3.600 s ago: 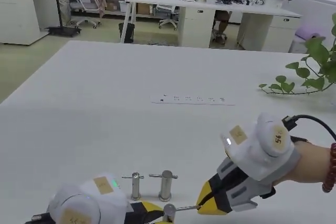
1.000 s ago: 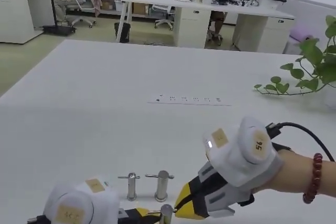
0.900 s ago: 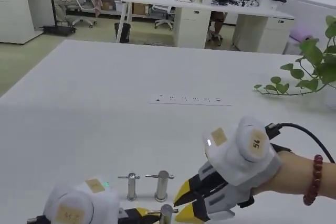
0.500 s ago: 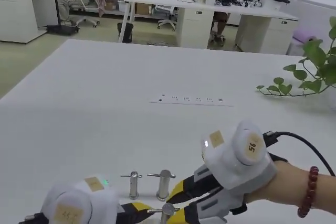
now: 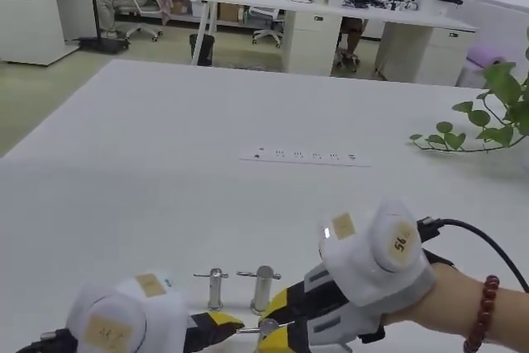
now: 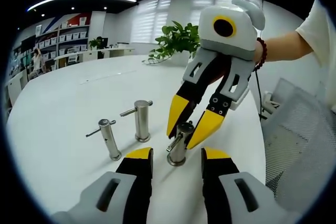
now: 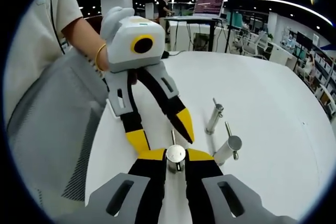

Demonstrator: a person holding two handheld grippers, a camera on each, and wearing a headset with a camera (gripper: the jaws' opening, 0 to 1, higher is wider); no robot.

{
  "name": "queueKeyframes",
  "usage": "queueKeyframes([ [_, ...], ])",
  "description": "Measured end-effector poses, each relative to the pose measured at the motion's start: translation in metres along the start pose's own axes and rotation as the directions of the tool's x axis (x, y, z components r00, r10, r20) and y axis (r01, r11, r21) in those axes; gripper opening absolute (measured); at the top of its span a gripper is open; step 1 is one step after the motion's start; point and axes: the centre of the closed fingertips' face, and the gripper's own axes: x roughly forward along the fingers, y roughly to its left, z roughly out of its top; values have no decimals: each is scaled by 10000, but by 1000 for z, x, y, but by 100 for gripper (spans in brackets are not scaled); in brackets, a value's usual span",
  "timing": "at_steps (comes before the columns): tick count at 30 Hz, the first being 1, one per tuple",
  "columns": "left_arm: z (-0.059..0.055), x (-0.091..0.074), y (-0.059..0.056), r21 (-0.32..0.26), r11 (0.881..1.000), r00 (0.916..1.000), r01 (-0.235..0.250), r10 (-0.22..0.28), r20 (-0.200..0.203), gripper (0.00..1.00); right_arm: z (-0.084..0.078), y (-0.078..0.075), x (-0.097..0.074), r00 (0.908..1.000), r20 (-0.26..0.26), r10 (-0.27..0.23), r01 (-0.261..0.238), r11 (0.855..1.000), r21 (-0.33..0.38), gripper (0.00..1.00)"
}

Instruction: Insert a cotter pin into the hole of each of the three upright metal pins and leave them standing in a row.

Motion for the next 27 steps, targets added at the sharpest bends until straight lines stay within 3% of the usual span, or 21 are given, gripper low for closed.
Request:
queueKeyframes([
  [13,7,-11,-1,80,10000,9996,21,-23,299,41,3,-2,-4,9999,81,-122,122,9999,-31,13],
  [19,10,-22,-3,86,9999,9991,-94,90,426,45,2,-12,-13,9995,63,-295,295,9996,-24,13],
  [27,12,-37,4,-25,9989,9965,-467,468,691,54,-8,-27,-24,9982,-123,-585,586,9982,101,13],
])
